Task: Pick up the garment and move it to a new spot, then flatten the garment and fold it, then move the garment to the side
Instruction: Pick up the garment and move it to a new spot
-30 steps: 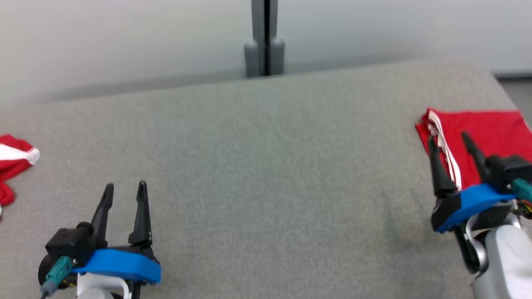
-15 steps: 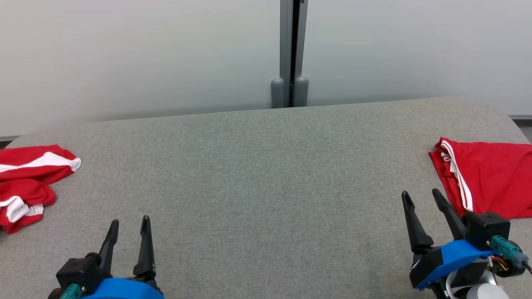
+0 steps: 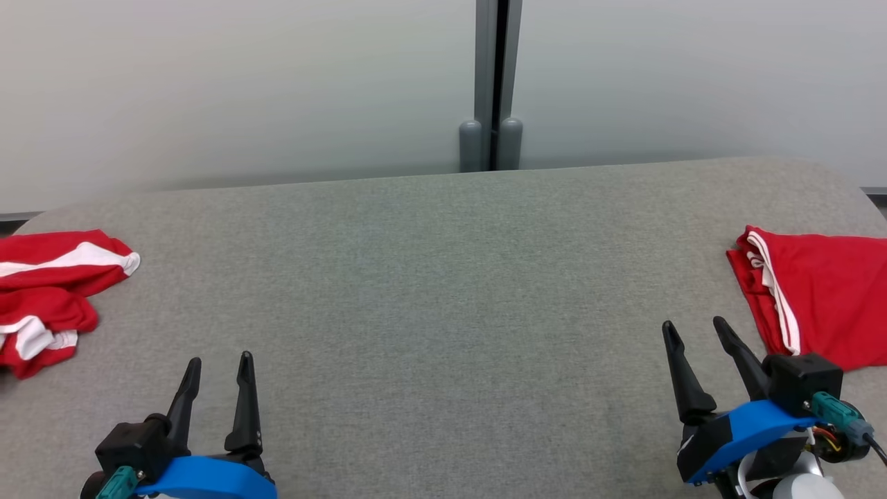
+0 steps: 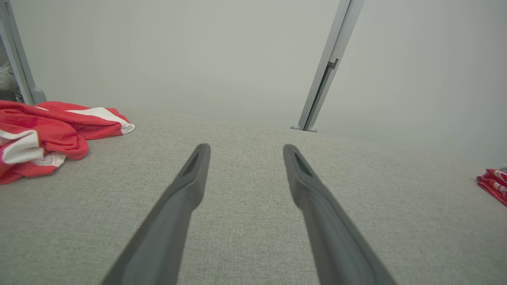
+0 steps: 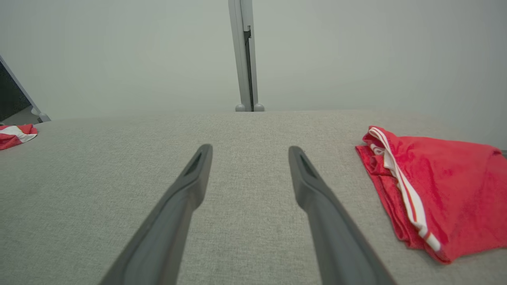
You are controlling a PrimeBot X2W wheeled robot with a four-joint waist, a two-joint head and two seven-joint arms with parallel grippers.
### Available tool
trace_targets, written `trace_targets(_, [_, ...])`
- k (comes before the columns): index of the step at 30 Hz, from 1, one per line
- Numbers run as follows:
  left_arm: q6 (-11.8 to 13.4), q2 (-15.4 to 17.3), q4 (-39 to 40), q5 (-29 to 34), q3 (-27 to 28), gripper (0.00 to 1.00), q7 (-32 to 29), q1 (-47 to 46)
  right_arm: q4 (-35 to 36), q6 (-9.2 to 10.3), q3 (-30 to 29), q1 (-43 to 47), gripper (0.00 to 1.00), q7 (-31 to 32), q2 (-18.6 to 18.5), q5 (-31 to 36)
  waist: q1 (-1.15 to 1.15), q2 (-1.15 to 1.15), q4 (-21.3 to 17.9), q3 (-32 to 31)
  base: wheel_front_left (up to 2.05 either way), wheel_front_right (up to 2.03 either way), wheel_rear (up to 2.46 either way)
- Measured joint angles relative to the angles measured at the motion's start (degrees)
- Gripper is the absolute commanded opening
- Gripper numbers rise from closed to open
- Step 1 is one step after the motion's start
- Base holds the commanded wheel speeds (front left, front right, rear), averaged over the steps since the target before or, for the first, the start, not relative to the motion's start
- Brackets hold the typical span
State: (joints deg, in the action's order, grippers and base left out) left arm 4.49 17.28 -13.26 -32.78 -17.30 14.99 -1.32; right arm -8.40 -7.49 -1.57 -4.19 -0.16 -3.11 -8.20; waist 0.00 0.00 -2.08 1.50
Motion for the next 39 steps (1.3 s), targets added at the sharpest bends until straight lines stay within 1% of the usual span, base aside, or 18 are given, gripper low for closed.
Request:
trace_targets(3, [-0.08, -0.25, -0.01, 0.00, 0.14, 1.00, 0.00, -0.09, -0.16, 0.01, -0.33, 0.17, 1.00, -0.26, 0.08, -0.38, 0.00, 0.00, 1.30, -0.27, 0.00, 0.00, 0.00])
trace_targets(7, [0.08, -0.21, 0.15, 0.20, 0.31, 1.00, 0.00, -0.09, -0.20, 0.01, -0.57, 1.21, 1.00, -0.66, 0.12, -0.96, 0.00, 0.00, 4.24, -0.74, 0.00, 0.00, 0.00])
trace_targets(12, [0.19, 0.66, 0.68, 0.27, 0.65, 1.00, -0.02, -0.03, -0.11, 0.01, -0.43, 1.65, 1.00, -0.93, 0.19, -0.94, 0.00, 0.00, 9.61, -1.43, 0.00, 0.00, 0.00])
trace_targets(18, [1.04, 1.35, 1.54, 0.41, 1.44, 1.00, -0.12, 1.07, -0.32, 0.01, 0.78, 1.88, 1.00, -0.93, 0.21, -1.03, 0.00, 0.00, 16.46, -1.95, 0.00, 0.00, 0.00])
trace_targets(28, [2.15, 1.63, 3.58, 0.38, 1.46, 1.00, -0.55, 2.36, -0.38, 0.01, 2.02, 1.97, 1.00, -1.13, 0.26, -1.16, 0.00, 0.00, 26.64, -1.99, 0.00, 0.00, 0.00])
trace_targets(33, [2.64, 2.08, 4.24, -0.03, 1.82, 1.00, -0.78, 3.48, -0.67, 0.01, 2.59, 1.96, 1.00, -1.11, 0.26, -1.49, 0.01, 0.00, 29.70, -1.60, 0.00, 0.00, 0.00])
trace_targets(39, [3.57, 2.32, 5.41, -0.20, 1.87, 1.00, -1.07, 4.73, -1.08, 0.01, 2.98, 1.99, 1.00, -1.16, 0.26, -1.60, 0.00, 0.00, 30.37, -1.89, 0.00, 0.00, 0.00])
